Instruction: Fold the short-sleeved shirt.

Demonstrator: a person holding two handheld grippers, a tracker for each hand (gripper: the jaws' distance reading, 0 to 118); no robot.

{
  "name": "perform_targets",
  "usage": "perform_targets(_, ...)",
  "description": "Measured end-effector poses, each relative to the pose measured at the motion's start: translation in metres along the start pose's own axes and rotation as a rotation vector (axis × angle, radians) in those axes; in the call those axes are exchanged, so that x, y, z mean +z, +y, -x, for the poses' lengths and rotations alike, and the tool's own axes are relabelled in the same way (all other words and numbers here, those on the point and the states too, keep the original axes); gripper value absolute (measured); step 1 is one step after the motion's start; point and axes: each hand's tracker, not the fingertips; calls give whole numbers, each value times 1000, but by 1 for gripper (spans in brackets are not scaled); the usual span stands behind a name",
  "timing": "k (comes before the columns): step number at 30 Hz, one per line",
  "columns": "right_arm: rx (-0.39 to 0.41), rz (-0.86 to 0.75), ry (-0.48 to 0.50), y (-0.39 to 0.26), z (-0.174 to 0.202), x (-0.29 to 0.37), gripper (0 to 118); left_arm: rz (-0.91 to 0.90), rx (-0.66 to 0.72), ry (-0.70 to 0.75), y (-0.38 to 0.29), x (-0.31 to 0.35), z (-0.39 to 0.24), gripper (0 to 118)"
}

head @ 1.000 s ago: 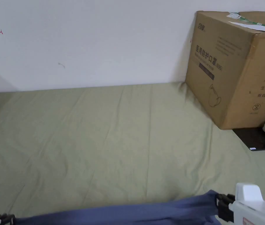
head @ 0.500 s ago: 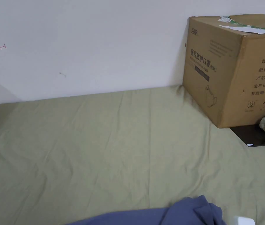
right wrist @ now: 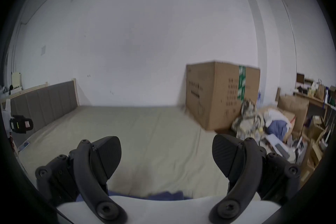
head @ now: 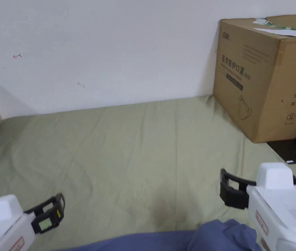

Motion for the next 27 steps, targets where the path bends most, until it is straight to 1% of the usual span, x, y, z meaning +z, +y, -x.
perform_targets(2, 26, -59, -10, 14, 11, 2, 98, -79, -53, 1, 10, 4, -12, 105)
perform_targets(3, 41, -82, -13, 19, 16, 3, 94, -107, -72, 12, 14, 7, -19, 103)
perform_targets(4, 49, -94, -14, 23, 20, 4, 82, -126, -74, 28, 17, 8, -24, 100)
perform_targets(5, 54, -110, -16, 26, 24, 4, 69, -139, -71, 28, 19, 8, -27, 94)
perform_targets(6, 59, -117, -18, 28, 27, 5, 49, -160, -79, 28, 19, 9, -30, 82)
perform_targets(7, 66, -122, -14, 29, 30, 5, 15, -183, -85, 27, 19, 10, -33, 58)
perform_targets(8, 72, -128, -9, 29, 31, 5, 0, -193, -91, 24, 18, 11, -35, 32)
perform_targets(9, 77, -130, -5, 29, 32, 4, 0, -197, -95, 15, 17, 12, -35, 9)
perform_targets(10, 78, -131, -6, 28, 34, 4, 0, -200, -94, 13, 17, 12, -36, 1)
perform_targets(11, 80, -137, -15, 27, 34, 4, 0, -199, -103, 3, 16, 14, -36, 0)
perform_targets(13, 82, -127, 9, 26, 32, 3, 0, -190, -110, -44, 14, 20, -29, 0)
perform_targets(15, 76, -121, 9, 24, 32, 3, 0, -155, -110, -43, 11, 15, -30, 0)
perform_targets(18, 72, -108, 16, 22, 32, 0, 0, -46, -84, -56, 10, 9, -15, 0)
perform_targets(20, 73, -98, 22, 20, 32, -2, 0, 93, 4, -113, 8, -4, 1, 0)
perform_targets(24, 83, -68, 26, 13, 36, -11, 0, 292, 209, -225, -13, -23, 53, 0)
perform_targets(25, 83, -59, 29, 11, 38, -14, 0, 342, 230, -238, -20, -27, 65, 0)
perform_targets(27, 81, -45, 31, 8, 41, -18, 0, 388, 254, -225, -37, -32, 89, 0)
